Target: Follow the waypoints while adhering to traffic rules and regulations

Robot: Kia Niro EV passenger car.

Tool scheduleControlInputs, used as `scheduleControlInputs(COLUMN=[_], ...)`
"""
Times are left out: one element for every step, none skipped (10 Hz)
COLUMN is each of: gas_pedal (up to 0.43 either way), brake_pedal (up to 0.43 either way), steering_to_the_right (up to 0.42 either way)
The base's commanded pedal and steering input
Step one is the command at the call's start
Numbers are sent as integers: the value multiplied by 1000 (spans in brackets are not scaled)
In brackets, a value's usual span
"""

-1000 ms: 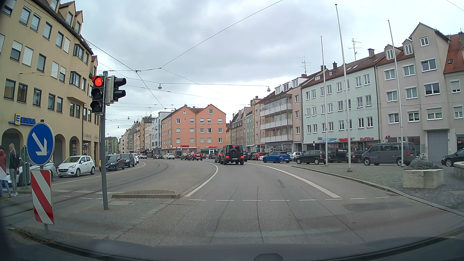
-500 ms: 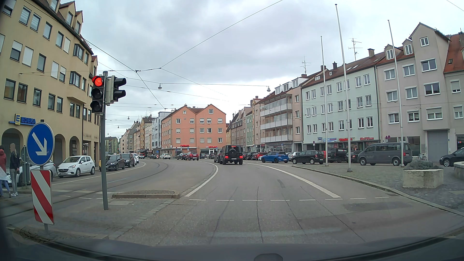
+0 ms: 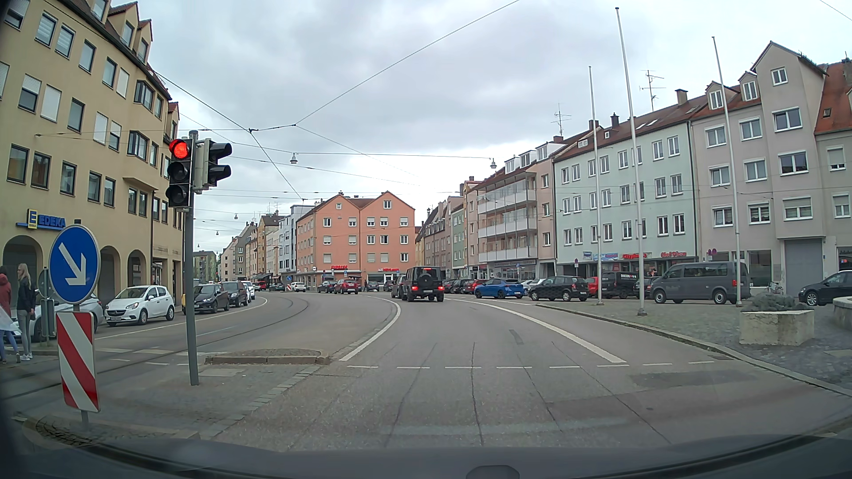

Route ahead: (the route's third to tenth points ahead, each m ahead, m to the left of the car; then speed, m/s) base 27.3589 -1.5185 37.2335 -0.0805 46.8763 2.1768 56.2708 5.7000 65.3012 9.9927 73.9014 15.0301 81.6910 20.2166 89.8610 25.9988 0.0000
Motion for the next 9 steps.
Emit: scheduleControlInputs(gas_pedal=[0,0,0,0,0,0,0,0,0], brake_pedal=[207,207,207,207,207,207,207,207,207], steering_to_the_right=[20,20,20,20,20,20,20,20,20])
